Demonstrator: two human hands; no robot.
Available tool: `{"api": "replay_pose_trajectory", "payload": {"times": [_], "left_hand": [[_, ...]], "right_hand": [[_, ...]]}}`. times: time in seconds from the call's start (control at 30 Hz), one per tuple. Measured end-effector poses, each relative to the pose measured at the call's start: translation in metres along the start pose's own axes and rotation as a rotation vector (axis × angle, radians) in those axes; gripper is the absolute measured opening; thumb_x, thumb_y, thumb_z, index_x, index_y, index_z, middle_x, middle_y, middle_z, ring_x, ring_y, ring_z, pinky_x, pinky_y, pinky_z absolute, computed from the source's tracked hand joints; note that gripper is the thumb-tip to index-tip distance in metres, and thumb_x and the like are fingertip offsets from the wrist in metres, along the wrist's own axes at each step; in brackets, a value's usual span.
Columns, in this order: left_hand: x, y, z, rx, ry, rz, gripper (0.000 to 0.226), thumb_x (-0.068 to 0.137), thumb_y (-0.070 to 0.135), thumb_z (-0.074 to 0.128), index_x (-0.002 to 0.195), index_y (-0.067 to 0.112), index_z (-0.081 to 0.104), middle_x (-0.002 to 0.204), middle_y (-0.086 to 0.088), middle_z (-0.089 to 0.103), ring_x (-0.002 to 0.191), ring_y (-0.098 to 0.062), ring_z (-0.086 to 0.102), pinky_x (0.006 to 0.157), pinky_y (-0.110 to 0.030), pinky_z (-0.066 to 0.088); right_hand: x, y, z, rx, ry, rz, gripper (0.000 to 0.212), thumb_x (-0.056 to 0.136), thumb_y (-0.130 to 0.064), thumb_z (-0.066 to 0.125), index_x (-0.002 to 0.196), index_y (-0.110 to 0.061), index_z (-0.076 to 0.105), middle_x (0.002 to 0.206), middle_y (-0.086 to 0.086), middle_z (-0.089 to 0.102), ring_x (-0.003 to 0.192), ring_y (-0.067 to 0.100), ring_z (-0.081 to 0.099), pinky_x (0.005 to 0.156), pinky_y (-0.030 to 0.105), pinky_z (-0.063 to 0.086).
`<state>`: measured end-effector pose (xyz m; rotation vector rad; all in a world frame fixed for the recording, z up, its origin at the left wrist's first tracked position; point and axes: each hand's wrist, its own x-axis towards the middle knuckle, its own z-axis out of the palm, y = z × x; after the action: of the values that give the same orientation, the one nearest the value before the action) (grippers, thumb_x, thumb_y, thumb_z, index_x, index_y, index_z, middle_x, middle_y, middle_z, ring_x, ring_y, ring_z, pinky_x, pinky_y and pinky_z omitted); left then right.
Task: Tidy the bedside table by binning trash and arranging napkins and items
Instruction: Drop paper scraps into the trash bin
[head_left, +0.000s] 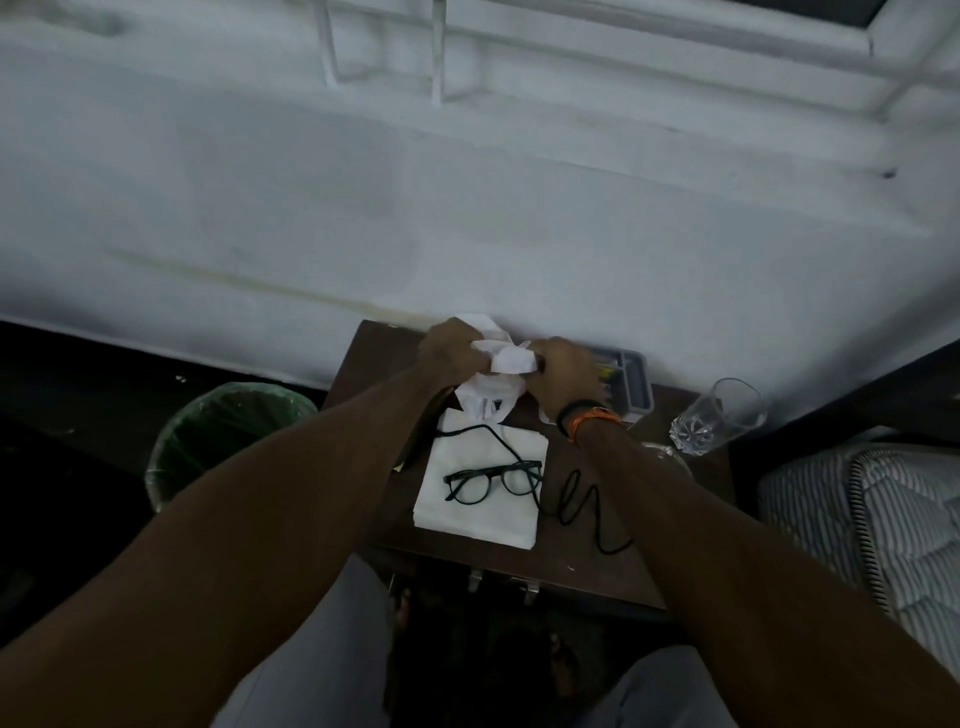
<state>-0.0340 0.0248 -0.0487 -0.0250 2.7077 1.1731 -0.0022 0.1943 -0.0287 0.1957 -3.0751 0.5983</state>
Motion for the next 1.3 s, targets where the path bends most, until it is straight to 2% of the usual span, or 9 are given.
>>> {"api": "replay_pose_trajectory", "payload": {"times": [0.13, 0.43, 0.6, 0.7, 0.9, 1.03, 1.1, 1.2, 1.3], "left_hand": [[-0.006, 0.003, -0.009, -0.051, 0.066, 0.02, 0.012, 0.077, 0.006, 0.07, 0.08, -0.005, 0.072, 0.088, -0.026, 0.071, 0.09, -0.037, 0.068, 0.062, -0.025, 0.039], [-0.014, 0.014, -0.069, -0.352, 0.231, 0.099, 0.016, 0.084, 0.013, 0.069, 0.078, -0.002, 0.071, 0.071, -0.012, 0.061, 0.068, -0.015, 0.055, 0.06, -0.027, 0.04], [-0.026, 0.008, -0.12, -0.392, 0.308, 0.143, 0.016, 0.085, 0.018, 0.068, 0.077, 0.004, 0.072, 0.073, -0.009, 0.068, 0.068, -0.014, 0.061, 0.061, -0.028, 0.046], [-0.037, -0.015, -0.145, -0.381, 0.339, 0.09, 0.015, 0.083, 0.021, 0.069, 0.079, 0.007, 0.073, 0.066, 0.001, 0.065, 0.062, -0.01, 0.059, 0.056, -0.021, 0.045], [-0.075, -0.11, -0.184, -0.188, 0.371, -0.157, 0.02, 0.077, 0.023, 0.075, 0.068, 0.007, 0.066, 0.063, -0.004, 0.054, 0.06, -0.014, 0.05, 0.052, -0.021, 0.036], [-0.102, -0.177, -0.182, -0.138, 0.33, -0.315, 0.02, 0.08, 0.017, 0.074, 0.065, 0.006, 0.065, 0.065, -0.012, 0.062, 0.072, -0.016, 0.058, 0.065, -0.025, 0.04], [-0.113, -0.208, -0.175, -0.11, 0.321, -0.397, 0.019, 0.081, 0.015, 0.073, 0.083, -0.004, 0.072, 0.089, -0.022, 0.072, 0.089, -0.024, 0.067, 0.074, -0.034, 0.047], [-0.12, -0.241, -0.166, -0.146, 0.34, -0.492, 0.031, 0.084, 0.011, 0.066, 0.113, 0.004, 0.072, 0.114, -0.021, 0.071, 0.109, -0.033, 0.065, 0.087, -0.034, 0.049], [-0.115, -0.261, -0.163, -0.128, 0.377, -0.5, 0.032, 0.086, 0.011, 0.061, 0.116, 0.004, 0.069, 0.116, -0.022, 0.069, 0.112, -0.037, 0.063, 0.091, -0.037, 0.049]], "right_hand": [[0.004, -0.009, -0.002, 0.044, 0.044, -0.018, 0.014, 0.085, -0.007, 0.059, 0.093, -0.003, 0.07, 0.101, 0.019, 0.068, 0.095, 0.036, 0.063, 0.076, 0.037, 0.048], [0.015, -0.052, -0.03, 0.114, 0.315, -0.06, 0.026, 0.089, -0.019, 0.06, 0.113, -0.014, 0.067, 0.14, 0.009, 0.049, 0.111, 0.031, 0.061, 0.088, 0.038, 0.051], [0.023, -0.102, -0.029, 0.208, 0.431, -0.154, 0.029, 0.09, -0.013, 0.058, 0.118, -0.009, 0.063, 0.127, 0.012, 0.058, 0.112, 0.03, 0.06, 0.092, 0.041, 0.052], [0.028, -0.133, -0.016, 0.24, 0.363, -0.165, 0.027, 0.092, -0.015, 0.057, 0.118, -0.009, 0.063, 0.114, 0.011, 0.065, 0.104, 0.028, 0.062, 0.088, 0.038, 0.052], [0.019, -0.215, 0.055, 0.31, 0.063, -0.108, 0.018, 0.089, -0.023, 0.061, 0.097, -0.008, 0.067, 0.097, 0.014, 0.07, 0.093, 0.032, 0.063, 0.075, 0.033, 0.047], [0.009, -0.254, 0.109, 0.36, -0.173, -0.019, 0.015, 0.084, -0.018, 0.065, 0.073, -0.007, 0.065, 0.073, 0.013, 0.066, 0.072, 0.027, 0.06, 0.059, 0.028, 0.042], [0.006, -0.269, 0.134, 0.357, -0.274, 0.004, 0.024, 0.083, -0.012, 0.064, 0.061, -0.01, 0.054, 0.06, 0.01, 0.054, 0.066, 0.026, 0.054, 0.056, 0.029, 0.039], [0.001, -0.283, 0.162, 0.359, -0.379, 0.048, 0.029, 0.076, -0.005, 0.065, 0.058, -0.015, 0.044, 0.058, 0.007, 0.045, 0.064, 0.02, 0.048, 0.058, 0.026, 0.034], [0.002, -0.292, 0.177, 0.351, -0.462, 0.045, 0.013, 0.077, -0.006, 0.064, 0.074, -0.019, 0.059, 0.08, 0.009, 0.062, 0.079, 0.028, 0.057, 0.066, 0.031, 0.045]]}}
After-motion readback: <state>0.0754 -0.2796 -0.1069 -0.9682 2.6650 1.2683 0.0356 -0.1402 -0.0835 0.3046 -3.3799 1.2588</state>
